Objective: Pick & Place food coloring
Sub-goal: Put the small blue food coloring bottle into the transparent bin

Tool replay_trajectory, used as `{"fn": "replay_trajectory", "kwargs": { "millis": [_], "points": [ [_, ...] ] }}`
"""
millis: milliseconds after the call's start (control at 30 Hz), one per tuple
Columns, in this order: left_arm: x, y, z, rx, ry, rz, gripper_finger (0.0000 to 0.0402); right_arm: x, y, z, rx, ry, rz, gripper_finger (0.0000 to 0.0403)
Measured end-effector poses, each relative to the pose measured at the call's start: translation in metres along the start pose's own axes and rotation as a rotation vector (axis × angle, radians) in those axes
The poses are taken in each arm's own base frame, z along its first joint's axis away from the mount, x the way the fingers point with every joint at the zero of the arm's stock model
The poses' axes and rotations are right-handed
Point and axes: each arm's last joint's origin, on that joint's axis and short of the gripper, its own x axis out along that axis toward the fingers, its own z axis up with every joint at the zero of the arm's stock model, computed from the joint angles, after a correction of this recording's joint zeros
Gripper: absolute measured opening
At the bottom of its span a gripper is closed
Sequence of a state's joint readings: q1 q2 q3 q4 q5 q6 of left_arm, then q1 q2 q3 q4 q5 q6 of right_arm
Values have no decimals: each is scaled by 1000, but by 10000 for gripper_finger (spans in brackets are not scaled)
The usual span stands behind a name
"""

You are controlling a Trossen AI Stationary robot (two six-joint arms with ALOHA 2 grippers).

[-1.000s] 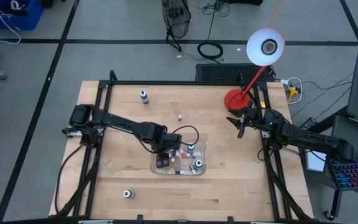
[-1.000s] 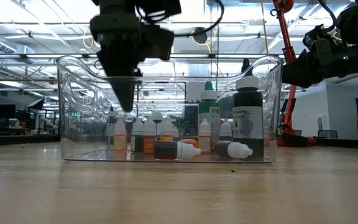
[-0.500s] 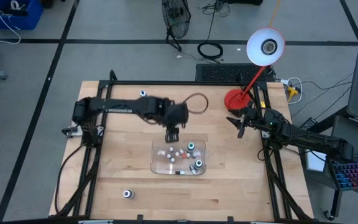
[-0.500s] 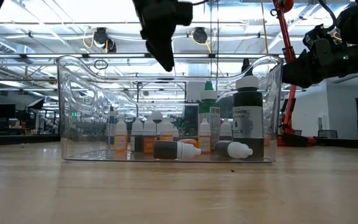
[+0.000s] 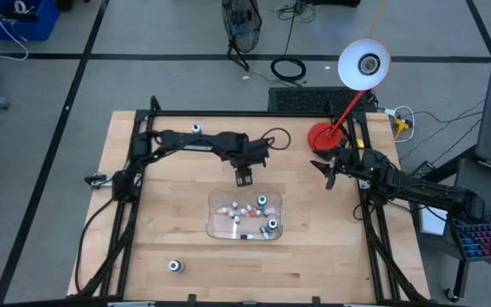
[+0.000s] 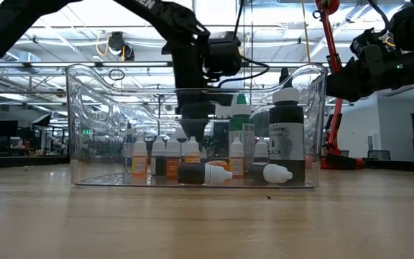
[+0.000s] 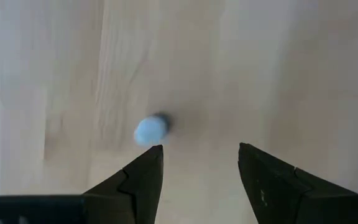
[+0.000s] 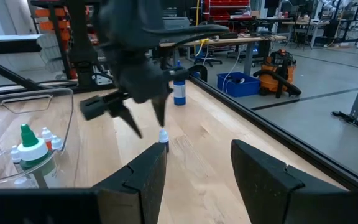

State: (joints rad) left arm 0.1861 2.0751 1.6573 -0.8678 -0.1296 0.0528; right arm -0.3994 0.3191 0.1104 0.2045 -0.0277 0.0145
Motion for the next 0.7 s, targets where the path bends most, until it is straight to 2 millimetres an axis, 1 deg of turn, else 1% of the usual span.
{"fn": "replay_trajectory", "kwargs": {
  "millis": [33, 100, 200, 333, 533, 700],
  "points": [
    [8, 3, -1, 5, 27, 14, 210, 0, 0, 0, 0, 0, 0, 171],
    [17, 11, -4, 13, 61, 35, 210, 0, 0, 0, 0, -2, 0, 171],
    [20, 21, -5, -3, 68, 36, 210, 0, 0, 0, 0, -2, 0, 171],
    [19, 27, -5, 7, 65, 34, 210, 0, 0, 0, 0, -2, 0, 171],
    [19, 29, -5, 120, 62, 30, 210, 0, 0, 0, 0, -2, 0, 171],
    [18, 23, -1, 278, 25, 1, 210, 0, 0, 0, 0, -1, 0, 171]
  ]
}}
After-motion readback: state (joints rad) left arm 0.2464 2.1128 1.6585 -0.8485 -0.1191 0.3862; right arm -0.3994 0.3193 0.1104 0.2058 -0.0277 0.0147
